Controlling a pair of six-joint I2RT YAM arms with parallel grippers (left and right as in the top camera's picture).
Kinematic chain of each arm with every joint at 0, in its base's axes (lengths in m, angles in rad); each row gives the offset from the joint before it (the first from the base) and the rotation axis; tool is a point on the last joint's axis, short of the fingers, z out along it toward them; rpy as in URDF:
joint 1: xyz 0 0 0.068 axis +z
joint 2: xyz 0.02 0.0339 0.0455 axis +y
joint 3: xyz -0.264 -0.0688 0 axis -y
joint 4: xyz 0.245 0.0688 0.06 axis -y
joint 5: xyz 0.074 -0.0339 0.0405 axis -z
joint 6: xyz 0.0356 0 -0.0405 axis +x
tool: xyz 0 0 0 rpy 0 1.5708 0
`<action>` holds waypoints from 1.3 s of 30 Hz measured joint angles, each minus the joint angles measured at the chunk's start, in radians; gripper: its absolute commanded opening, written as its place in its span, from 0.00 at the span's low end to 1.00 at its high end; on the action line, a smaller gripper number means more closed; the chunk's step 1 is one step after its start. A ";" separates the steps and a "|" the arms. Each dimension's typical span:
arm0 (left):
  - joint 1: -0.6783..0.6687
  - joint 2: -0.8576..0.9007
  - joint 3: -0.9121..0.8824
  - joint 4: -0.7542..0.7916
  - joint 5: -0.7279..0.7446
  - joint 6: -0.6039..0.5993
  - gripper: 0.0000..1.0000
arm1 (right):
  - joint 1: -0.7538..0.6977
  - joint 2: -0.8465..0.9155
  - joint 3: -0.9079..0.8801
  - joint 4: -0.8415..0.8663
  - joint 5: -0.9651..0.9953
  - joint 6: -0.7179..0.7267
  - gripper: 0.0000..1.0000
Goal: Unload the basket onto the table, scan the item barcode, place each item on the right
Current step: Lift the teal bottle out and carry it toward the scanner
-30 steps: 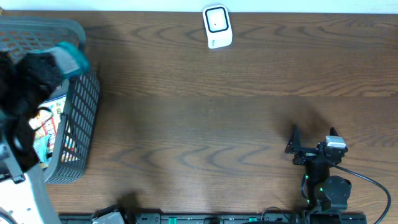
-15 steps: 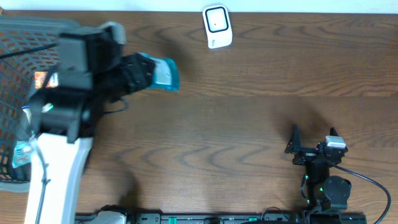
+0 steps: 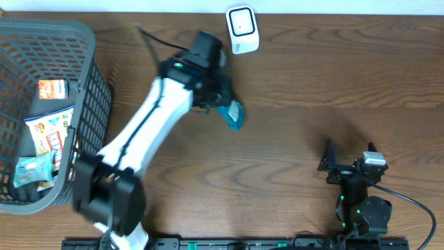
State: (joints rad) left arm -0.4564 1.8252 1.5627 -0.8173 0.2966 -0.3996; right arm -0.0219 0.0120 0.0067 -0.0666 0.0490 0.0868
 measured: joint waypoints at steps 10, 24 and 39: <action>-0.075 0.163 0.005 0.145 0.095 0.008 0.22 | 0.000 0.000 0.000 0.000 0.000 0.000 0.99; -0.077 0.171 -0.007 0.180 0.000 0.023 0.75 | 0.000 0.000 0.000 0.000 0.000 0.000 0.99; -0.077 0.195 -0.045 0.106 -0.183 0.037 0.92 | 0.000 0.000 0.000 0.000 0.000 0.000 0.99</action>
State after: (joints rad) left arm -0.5331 2.0201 1.5177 -0.7113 0.1131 -0.3622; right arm -0.0219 0.0120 0.0067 -0.0666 0.0490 0.0868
